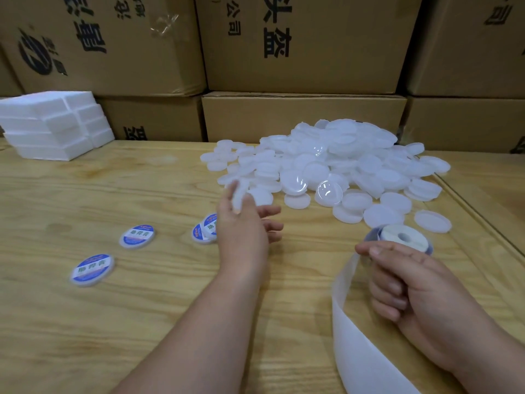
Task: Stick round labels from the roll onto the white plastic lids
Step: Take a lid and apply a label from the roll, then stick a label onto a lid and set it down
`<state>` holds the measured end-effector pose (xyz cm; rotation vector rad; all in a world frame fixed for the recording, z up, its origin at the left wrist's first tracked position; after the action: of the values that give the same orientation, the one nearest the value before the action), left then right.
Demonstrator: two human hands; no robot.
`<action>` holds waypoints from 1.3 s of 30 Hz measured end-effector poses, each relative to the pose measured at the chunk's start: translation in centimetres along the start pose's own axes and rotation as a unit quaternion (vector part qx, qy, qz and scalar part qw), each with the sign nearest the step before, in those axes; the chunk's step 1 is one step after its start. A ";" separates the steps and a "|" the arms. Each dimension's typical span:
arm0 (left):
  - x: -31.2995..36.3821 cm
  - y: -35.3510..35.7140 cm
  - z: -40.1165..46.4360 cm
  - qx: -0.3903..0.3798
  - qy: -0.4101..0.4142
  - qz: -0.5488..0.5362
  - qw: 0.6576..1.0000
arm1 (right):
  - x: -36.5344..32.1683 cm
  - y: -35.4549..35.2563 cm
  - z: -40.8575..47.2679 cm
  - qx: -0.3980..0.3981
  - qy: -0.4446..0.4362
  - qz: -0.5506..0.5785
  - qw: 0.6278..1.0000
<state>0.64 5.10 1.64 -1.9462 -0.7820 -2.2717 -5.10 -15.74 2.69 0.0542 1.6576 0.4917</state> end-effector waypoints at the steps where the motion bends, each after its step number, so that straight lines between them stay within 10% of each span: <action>1: -0.1 0.2 -0.2 -0.022 0.028 0.086 0.996 | 0.0 0.0 0.0 0.000 0.000 0.001 1.000; 6: -0.9 0.9 -0.5 -0.098 0.105 0.380 0.914 | 0.0 -0.2 0.0 -0.004 -0.001 0.001 1.000; 13: -1.6 1.2 0.7 -0.062 0.037 0.423 0.903 | 0.1 -0.4 0.1 -0.008 -0.001 -0.002 1.000; 23: -2.7 2.4 4.6 -0.037 -0.030 0.658 0.751 | 0.4 -0.5 0.0 0.011 -0.016 -0.010 1.000; 39: -2.2 2.7 -3.9 -0.185 0.125 0.639 0.736 | 0.9 0.0 0.0 0.049 -0.143 -0.429 0.890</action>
<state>-1.52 0.54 0.14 -1.3571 0.8963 -1.6431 -5.19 -15.46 1.84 -0.4967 1.2512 -0.2711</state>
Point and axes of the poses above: each hand's wrist, its own z-axis towards the middle knuckle, its own y-axis out of the palm, x = y × z, the point moved 1 cm from there along z, towards the middle knuckle, and after that the axes turned 8 degrees about -x, right-handed, at the moved point
